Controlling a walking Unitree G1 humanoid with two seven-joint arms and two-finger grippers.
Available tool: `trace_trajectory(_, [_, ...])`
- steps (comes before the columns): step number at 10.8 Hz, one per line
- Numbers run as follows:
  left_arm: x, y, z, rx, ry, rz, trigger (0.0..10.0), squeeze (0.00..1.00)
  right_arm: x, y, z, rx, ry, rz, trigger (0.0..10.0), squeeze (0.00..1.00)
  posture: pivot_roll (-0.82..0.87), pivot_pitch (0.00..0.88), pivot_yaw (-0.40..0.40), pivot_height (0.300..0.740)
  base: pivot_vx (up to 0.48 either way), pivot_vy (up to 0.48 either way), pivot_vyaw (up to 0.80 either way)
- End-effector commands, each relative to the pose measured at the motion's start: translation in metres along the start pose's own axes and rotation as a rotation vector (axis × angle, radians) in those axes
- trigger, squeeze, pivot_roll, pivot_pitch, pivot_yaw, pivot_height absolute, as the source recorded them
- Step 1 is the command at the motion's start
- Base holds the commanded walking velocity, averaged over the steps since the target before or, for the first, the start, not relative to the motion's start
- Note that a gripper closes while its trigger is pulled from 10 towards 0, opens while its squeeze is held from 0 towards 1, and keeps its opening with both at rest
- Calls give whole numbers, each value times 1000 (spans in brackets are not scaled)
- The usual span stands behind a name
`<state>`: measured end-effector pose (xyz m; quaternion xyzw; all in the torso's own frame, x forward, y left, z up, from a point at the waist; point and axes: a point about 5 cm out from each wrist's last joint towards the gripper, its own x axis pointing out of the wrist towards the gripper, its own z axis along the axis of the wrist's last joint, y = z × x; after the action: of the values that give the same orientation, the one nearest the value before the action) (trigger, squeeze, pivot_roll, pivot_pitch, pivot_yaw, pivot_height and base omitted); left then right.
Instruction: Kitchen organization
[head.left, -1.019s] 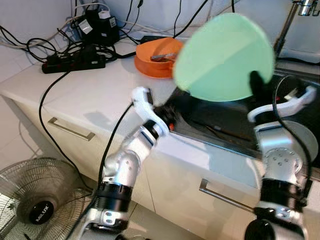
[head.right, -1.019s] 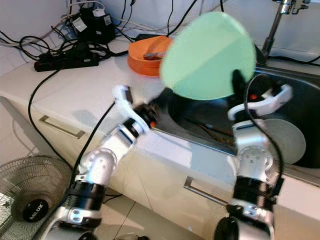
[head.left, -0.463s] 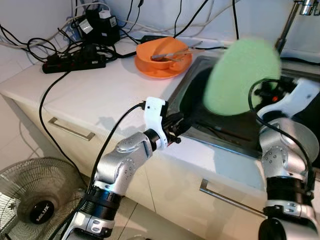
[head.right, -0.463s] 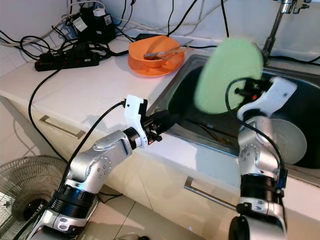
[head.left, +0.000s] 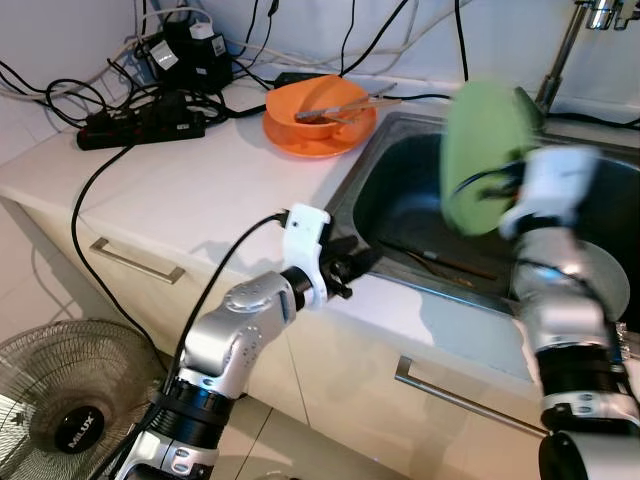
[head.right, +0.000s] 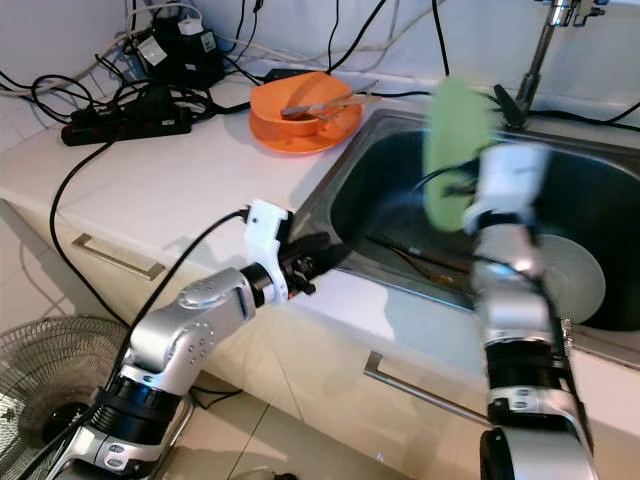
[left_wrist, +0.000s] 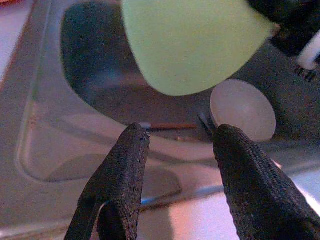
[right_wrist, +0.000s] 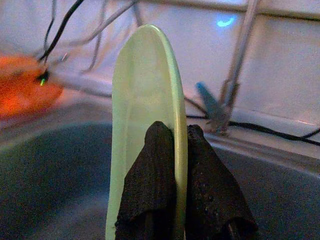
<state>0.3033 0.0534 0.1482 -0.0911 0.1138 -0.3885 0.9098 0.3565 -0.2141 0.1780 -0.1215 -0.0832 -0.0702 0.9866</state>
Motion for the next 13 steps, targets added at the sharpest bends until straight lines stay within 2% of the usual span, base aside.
trace_trajectory(1, [-4, 1, 0, 37, 20, -3, 10000, 0, 4, 7, 7, -64, -45, 30, 10000, 0, 44, 0, 90, 740, 0, 0, 0])
trace_trajectory(4, [-8, -1, -6, 141, 77, -36, 10000, 0, 4, 16, -2, -134, -22, 75, 10000, 0, 45, 0, 89, 740, 0, 0, 0])
trace_trajectory(10, [-9, -5, -12, 171, 115, -58, 10000, 0, -2, 47, -13, -163, 5, 203, 10000, 0, 51, 0, 100, 740, 0, 0, 0])
trace_trajectory(12, [-8, -6, -14, 176, 119, -60, 10000, 0, -4, 50, -15, -162, 9, 211, 10000, 0, 52, 0, 102, 740, 0, 0, 0])
trace_trajectory(13, [-7, -7, -15, 176, 122, -62, 10000, 0, -4, 51, -15, -158, 8, 214, 10000, 600, 49, 0, 106, 740, 0, 0, 0])
